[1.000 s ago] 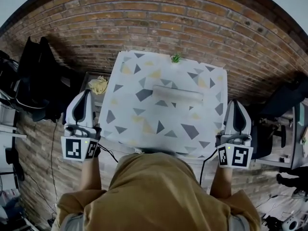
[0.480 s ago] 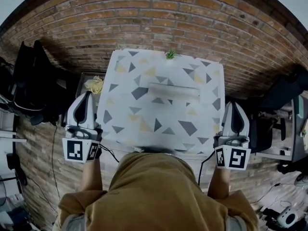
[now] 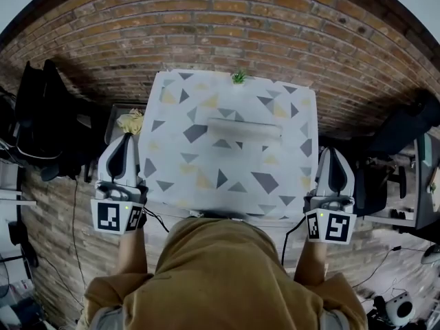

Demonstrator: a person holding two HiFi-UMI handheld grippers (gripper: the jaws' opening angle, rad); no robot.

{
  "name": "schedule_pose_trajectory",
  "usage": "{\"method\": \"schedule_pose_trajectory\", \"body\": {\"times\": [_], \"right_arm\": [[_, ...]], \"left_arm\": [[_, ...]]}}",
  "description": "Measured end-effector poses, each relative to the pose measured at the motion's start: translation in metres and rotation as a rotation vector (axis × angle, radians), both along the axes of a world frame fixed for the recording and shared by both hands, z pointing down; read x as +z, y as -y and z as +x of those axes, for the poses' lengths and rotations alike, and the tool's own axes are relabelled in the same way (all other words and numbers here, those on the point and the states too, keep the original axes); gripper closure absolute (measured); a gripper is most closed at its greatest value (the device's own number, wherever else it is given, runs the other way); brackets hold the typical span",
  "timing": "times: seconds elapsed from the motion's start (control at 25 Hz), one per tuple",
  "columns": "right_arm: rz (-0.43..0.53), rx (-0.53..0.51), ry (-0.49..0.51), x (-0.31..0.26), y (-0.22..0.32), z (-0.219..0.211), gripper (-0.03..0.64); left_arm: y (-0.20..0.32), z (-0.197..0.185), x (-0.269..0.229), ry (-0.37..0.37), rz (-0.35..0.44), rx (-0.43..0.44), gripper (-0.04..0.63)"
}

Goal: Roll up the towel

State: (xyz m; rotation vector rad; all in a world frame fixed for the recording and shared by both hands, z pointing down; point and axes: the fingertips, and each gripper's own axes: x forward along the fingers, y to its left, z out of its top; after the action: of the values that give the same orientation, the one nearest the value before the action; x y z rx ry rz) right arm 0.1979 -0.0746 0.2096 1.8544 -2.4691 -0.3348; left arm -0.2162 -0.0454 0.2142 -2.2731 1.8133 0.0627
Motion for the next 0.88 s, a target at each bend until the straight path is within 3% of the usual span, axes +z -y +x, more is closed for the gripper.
{"method": "schedule_pose_trajectory", "body": {"times": [0.88], "right_arm": [[-0.001,-0.067,-0.008,0.005,0.017,-0.023,0.614]], "left_arm": [[-0.007,0.001,-0.003,-0.033,0.019,-0.012,0.534]]}}
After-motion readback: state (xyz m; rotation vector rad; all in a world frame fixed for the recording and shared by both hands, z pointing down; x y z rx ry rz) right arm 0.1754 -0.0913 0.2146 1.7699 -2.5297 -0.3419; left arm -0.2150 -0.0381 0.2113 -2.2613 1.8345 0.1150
